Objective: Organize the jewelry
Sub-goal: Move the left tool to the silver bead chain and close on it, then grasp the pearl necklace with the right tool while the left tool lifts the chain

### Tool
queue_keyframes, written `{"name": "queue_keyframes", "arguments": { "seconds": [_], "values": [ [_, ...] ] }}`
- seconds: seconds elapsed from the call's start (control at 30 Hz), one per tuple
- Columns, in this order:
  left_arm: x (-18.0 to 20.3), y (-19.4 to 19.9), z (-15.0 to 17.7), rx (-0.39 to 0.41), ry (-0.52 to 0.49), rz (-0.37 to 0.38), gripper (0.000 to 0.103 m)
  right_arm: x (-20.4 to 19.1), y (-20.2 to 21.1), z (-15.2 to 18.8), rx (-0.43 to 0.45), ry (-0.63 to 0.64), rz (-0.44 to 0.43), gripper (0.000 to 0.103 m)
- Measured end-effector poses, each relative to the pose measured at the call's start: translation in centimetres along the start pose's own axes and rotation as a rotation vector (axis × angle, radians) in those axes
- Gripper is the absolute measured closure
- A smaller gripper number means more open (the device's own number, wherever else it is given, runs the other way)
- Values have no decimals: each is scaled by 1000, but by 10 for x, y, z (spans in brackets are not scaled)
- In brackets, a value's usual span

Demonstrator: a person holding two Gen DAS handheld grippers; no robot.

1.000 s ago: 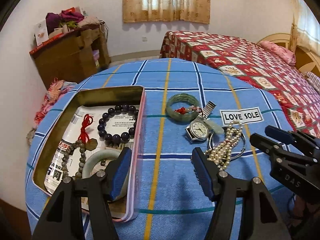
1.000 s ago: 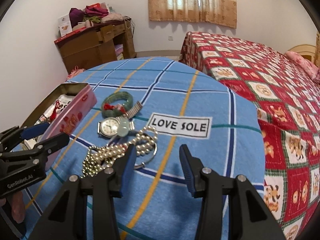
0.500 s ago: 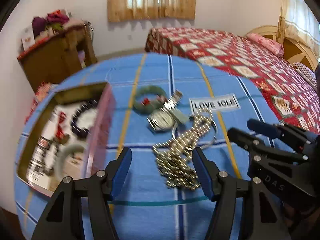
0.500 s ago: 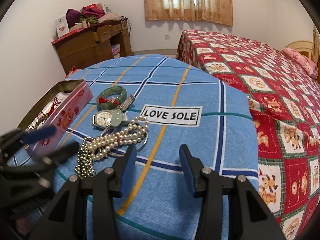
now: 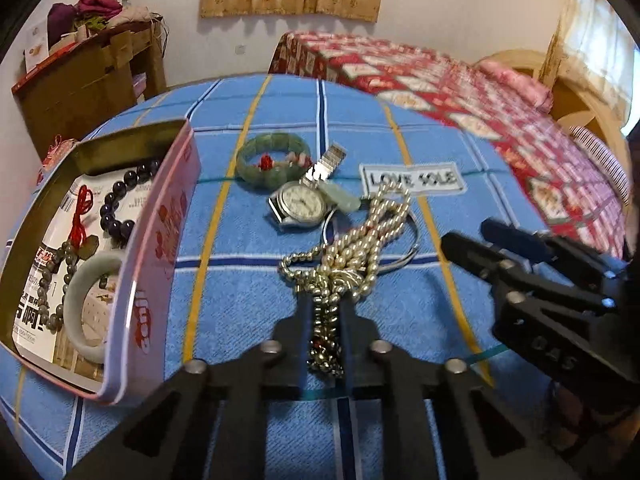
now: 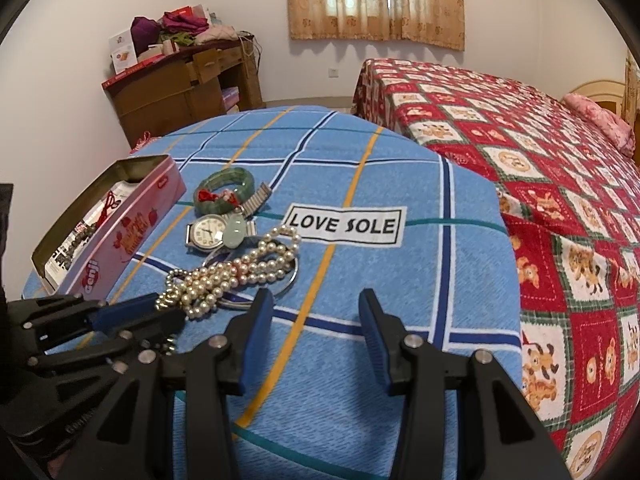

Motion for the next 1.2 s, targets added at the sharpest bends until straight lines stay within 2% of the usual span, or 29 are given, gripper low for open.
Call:
{"name": "queue_keyframes", "arguments": {
  "seconds": [0.1,0.23,0.37,0.7,0.83,1.0,1.03,1.07,1.13,1.17,1.2],
  "values": [
    [-5,16,-9,49,12,12,98,0,-1,0,-2,-4,3,56],
    [-20,34,-25,100,40,17,98,-1,-1,-2,-2,-4,2,56],
    [-27,38,-38,133,16,-15,99,-7,-4,-9,-2,-2,-12,56],
    [-32,56,-72,216,22,15,99,-17,-32,-23,-57,-7,-27,56],
    [-34,63,-80,244,24,8,99,-20,-39,-26,-73,-14,-41,56],
    [-39,48,-82,222,29,4,99,-23,-46,-30,-84,-23,-54,57],
    [-39,45,-80,214,32,4,99,-23,-47,-31,-84,-24,-58,62],
    [-40,41,-79,206,35,6,99,-24,-47,-30,-86,-24,-64,73],
    [-42,35,-77,193,34,-1,99,-25,-46,-30,-82,-15,-69,80],
    [-43,33,-76,189,36,1,99,-26,-45,-31,-76,-10,-65,89],
    [-43,33,-76,187,37,0,99,-27,-43,-31,-70,-4,-68,92]
  ]
}}
Point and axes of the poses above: each gripper's, at about its wrist camera, not at the fingertips, and y roughly against the way its jaws point, x to its right, z to its underside, the point moved 9 cm from there along -y, roughly the way its jaws point, and after that the axes turned 1 degree about -y, right-handed, at the moved point
